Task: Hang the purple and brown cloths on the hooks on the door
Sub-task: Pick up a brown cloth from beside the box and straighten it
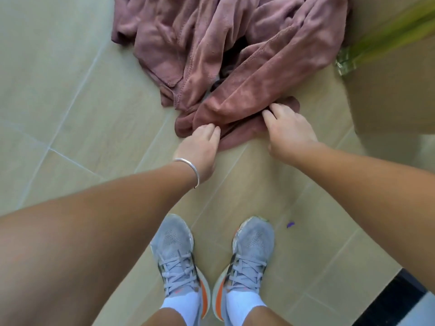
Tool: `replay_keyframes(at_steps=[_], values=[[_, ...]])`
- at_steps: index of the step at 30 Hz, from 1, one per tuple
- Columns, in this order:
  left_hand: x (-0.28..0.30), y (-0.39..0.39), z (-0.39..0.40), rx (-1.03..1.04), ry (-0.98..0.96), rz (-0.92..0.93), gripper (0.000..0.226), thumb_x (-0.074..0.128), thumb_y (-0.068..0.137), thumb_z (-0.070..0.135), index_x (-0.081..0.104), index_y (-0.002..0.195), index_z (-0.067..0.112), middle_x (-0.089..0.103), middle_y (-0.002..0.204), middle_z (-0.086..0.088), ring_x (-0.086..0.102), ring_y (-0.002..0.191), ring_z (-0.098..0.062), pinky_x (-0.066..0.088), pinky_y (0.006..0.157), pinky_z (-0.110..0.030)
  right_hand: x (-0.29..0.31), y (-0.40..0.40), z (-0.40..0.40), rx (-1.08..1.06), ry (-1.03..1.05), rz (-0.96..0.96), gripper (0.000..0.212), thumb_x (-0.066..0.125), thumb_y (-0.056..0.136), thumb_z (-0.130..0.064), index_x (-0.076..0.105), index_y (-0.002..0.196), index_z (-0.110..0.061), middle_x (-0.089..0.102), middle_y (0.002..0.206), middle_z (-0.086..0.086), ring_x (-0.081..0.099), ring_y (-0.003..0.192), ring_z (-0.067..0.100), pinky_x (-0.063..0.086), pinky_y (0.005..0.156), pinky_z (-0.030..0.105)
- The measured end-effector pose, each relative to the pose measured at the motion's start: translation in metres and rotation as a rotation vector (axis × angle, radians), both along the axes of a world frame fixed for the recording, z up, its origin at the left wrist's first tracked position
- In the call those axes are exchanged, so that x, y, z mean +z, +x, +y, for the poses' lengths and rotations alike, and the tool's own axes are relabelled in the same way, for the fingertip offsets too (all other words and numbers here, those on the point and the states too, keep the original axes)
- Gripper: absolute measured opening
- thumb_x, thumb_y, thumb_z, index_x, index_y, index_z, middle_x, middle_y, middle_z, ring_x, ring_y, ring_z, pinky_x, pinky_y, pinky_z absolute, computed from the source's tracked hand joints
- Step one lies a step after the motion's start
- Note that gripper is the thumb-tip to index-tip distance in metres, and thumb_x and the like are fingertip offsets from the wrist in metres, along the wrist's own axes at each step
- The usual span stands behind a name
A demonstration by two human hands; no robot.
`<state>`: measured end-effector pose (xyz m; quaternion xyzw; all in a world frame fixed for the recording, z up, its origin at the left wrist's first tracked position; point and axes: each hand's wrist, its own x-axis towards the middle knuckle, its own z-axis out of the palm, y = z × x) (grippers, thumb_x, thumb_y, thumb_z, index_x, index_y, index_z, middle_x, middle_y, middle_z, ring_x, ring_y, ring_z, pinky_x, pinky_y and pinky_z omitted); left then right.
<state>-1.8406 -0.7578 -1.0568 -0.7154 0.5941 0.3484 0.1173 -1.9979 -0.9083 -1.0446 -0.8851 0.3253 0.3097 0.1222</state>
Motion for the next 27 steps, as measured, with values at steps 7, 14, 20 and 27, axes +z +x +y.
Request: replay_keyframes(at_steps=[7,14,20,27], values=[[-0.020,0.008,0.000,0.073,-0.079,-0.157,0.026,0.043,0.089,-0.001,0.050,0.112,0.007,0.037,0.129,-0.016,0.038,0.113,-0.033,0.040,0.062,-0.039,-0.021,-0.005,0.003,-0.035,-0.043,0.011,0.030,0.043,0.087,-0.001,0.049,0.114,-0.010,0.054,0.111,0.015,0.059,0.093,0.036,0.036,0.063,0.036],[0.041,0.011,0.025,0.006,0.122,-0.185,0.033,0.047,0.086,0.000,0.044,0.116,0.013,0.047,0.115,-0.011,0.050,0.106,-0.031,0.036,0.067,-0.035,0.045,-0.020,0.041,0.009,-0.034,0.155,0.021,0.044,0.086,-0.001,0.037,0.094,-0.018,0.066,0.102,0.007,0.064,0.092,0.030,0.028,0.061,0.032],[0.138,0.034,0.046,0.012,0.108,-0.223,0.027,0.045,0.086,0.016,0.048,0.112,0.022,0.052,0.109,-0.003,0.053,0.101,-0.026,0.032,0.065,-0.032,0.153,0.021,0.033,0.044,-0.146,0.172,0.029,0.036,0.091,-0.011,0.055,0.112,-0.018,0.066,0.113,0.005,0.061,0.104,0.026,0.027,0.074,0.035],[0.283,0.110,0.024,0.263,-0.026,-0.142,0.059,0.037,0.090,0.017,0.025,0.146,0.032,0.039,0.140,0.001,0.039,0.126,-0.022,0.039,0.094,-0.042,0.344,0.120,-0.027,0.240,-0.340,0.194,0.036,0.030,0.092,-0.017,0.053,0.120,-0.019,0.051,0.115,0.005,0.042,0.108,0.026,0.026,0.078,0.040]])
